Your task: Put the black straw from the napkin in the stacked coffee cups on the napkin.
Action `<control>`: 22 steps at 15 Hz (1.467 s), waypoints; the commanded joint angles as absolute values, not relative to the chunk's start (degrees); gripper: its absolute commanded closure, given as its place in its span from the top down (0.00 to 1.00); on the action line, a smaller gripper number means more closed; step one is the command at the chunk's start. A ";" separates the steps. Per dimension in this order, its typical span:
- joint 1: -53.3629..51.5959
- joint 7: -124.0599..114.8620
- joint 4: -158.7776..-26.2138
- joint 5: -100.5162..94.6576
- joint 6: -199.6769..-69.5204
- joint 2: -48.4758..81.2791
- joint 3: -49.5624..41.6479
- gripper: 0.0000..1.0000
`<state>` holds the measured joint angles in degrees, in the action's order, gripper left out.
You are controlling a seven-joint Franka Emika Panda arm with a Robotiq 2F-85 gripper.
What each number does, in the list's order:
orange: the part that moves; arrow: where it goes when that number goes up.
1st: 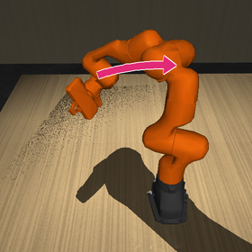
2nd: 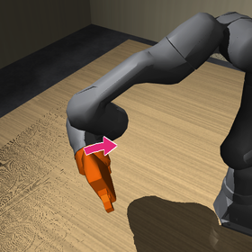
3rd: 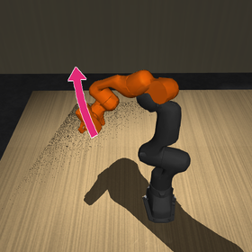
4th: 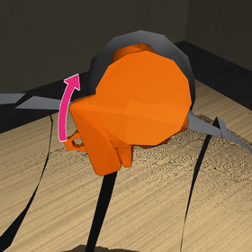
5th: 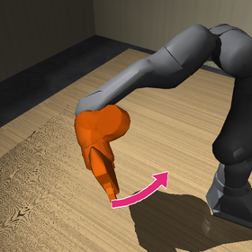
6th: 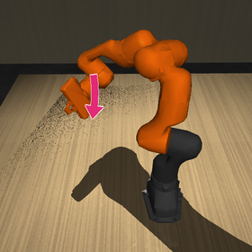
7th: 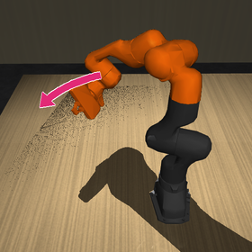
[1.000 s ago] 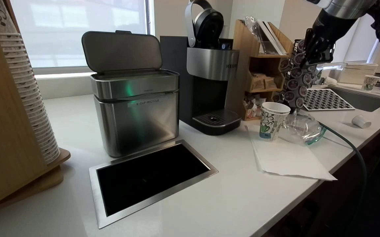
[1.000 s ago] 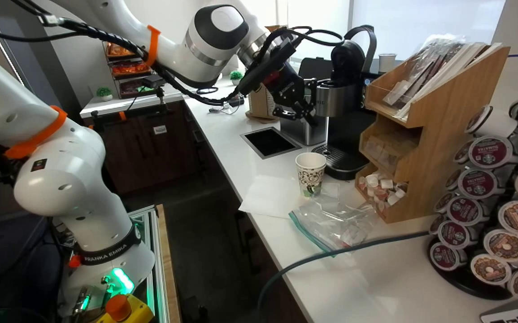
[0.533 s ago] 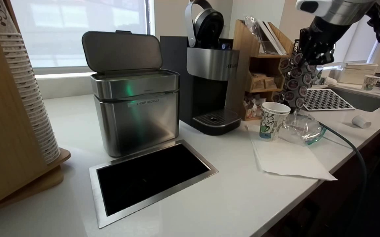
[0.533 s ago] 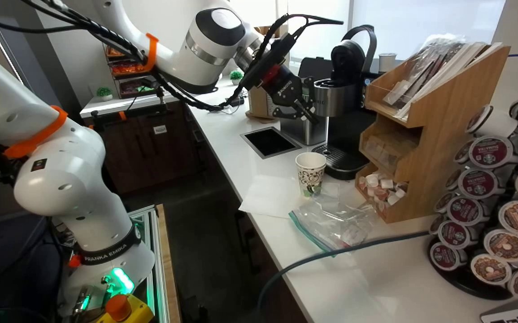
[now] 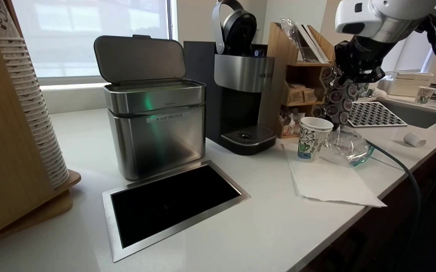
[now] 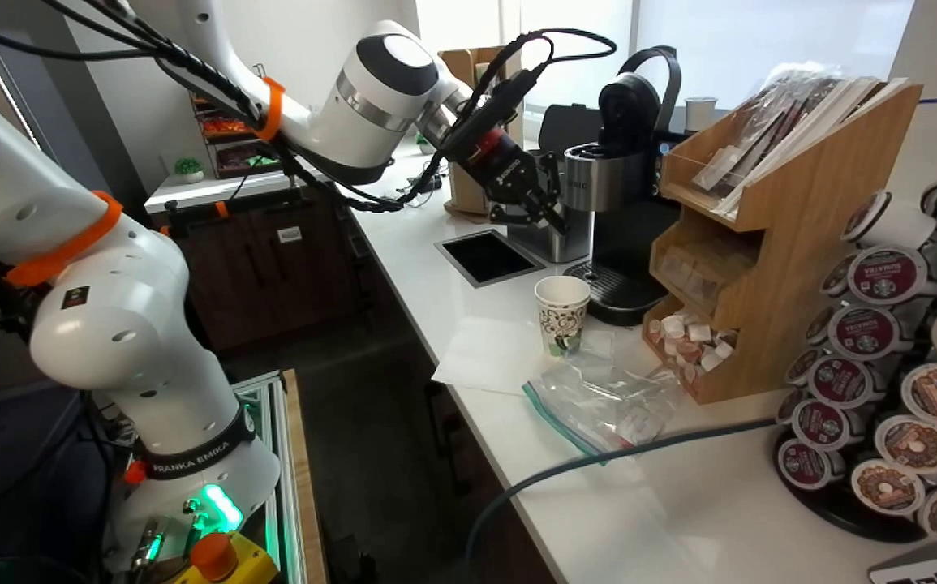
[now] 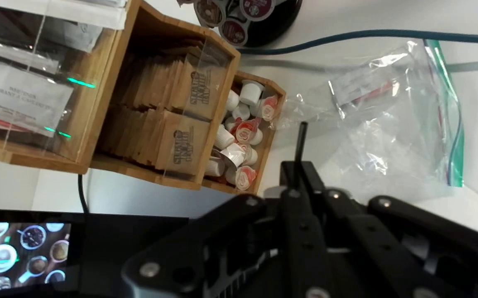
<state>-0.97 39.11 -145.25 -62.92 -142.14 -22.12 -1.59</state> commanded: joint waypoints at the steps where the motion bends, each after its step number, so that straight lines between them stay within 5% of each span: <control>1: -1.93 43.15 -145.95 -65.05 -142.24 -21.79 -2.12 0.01; 22: -1.75 53.54 -144.17 -67.89 -140.82 -14.54 -1.36 0.01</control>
<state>-1.59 52.80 -145.10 -66.19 -142.15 -16.16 -1.69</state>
